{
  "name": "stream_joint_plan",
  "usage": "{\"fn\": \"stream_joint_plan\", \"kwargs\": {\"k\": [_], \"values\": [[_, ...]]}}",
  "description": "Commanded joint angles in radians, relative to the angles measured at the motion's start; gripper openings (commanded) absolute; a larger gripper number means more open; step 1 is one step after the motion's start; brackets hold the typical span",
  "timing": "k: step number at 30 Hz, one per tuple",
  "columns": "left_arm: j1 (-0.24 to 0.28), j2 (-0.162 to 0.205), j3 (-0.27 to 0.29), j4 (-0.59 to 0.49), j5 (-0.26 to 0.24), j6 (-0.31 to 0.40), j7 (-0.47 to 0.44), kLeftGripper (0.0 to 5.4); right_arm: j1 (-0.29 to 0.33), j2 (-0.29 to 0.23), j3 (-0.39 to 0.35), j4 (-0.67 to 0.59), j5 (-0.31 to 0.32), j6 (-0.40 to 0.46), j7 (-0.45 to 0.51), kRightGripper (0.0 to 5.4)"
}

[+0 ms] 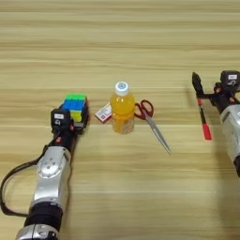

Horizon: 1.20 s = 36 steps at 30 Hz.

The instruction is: Move the objects on the table

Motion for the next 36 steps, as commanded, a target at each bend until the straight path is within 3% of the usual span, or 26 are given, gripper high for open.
{"fn": "stream_joint_plan", "kwargs": {"k": [1,16,18,36], "values": [[0.035,-0.02,-0.017,-0.037,0.007,0.03,0.009,3.26,-0.006,-0.002,-0.004,0.0,0.003,-0.006,-0.007,5.4],[0.038,-0.019,-0.005,-0.022,0.0,0.04,0.025,3.26,-0.003,-0.002,-0.003,-0.006,0.004,-0.005,-0.005,5.4],[0.038,-0.019,-0.008,-0.024,0.004,0.044,0.025,3.63,-0.003,-0.002,-0.003,-0.006,0.004,-0.005,-0.006,5.4],[0.06,-0.02,-0.045,-0.08,0.012,0.04,-0.005,5.12,0.005,0.001,-0.001,-0.016,0.004,-0.005,-0.003,5.4]]}}
